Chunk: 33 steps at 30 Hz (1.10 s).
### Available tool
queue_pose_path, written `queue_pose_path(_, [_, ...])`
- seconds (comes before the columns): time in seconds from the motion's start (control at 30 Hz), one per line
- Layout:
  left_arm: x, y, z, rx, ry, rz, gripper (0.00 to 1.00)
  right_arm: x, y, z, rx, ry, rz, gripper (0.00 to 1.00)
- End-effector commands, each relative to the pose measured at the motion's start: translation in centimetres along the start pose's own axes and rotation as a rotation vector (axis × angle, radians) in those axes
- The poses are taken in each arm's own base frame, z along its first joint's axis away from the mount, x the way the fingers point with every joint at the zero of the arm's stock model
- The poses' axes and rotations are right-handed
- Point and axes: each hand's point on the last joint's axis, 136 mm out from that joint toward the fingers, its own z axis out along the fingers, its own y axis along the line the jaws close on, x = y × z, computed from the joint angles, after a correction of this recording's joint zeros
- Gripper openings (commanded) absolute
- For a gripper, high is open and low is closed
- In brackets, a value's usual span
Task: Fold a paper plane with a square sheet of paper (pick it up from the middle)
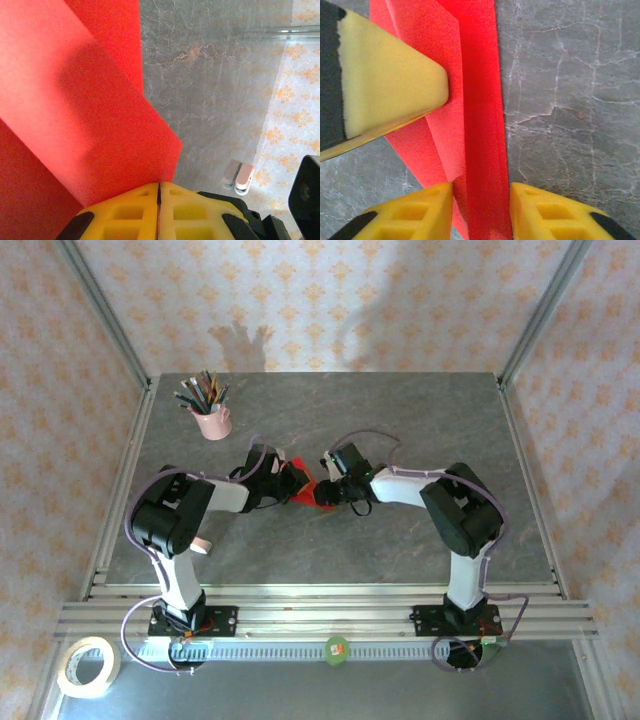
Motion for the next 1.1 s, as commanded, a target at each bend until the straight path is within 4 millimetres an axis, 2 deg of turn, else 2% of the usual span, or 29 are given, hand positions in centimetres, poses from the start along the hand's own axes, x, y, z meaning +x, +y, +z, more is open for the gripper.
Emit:
queue_pose_path(0.0, [-0.2,0.2,0.6,-0.022,0.001,0.017,0.11,2.3,-0.9,1.4,0.029,0.082,0.002,0.31])
queue_pose_path(0.2, [-0.2,0.4,0.7,-0.027,0.002,0.016,0.11,3.3,-0.5,1.8,-0.022,0.114,0.022,0.27])
queue_pose_path(0.47, [-0.3,0.2,0.6,-0.021,0.001,0.022,0.11,2.2,0.1,1.3,-0.059,0.098,0.037,0.27])
queue_pose_path(0.73, [-0.2,-2.5,-0.5,0.078,-0.012,0.079,0.13,1.4,0.1,1.1,-0.080,0.080,0.058,0.27])
queue_pose_path(0.87, [0.0,-2.0,-0.5,0.073,-0.010,0.072,0.14,0.5,0.7,0.5,-0.104,0.047,0.060,0.31])
queue_pose_path(1.07, [-0.2,-1.6,-0.5,0.061,-0.027,0.056,0.14,-2.0,1.3,-1.5,-0.097,-0.068,0.037,0.36])
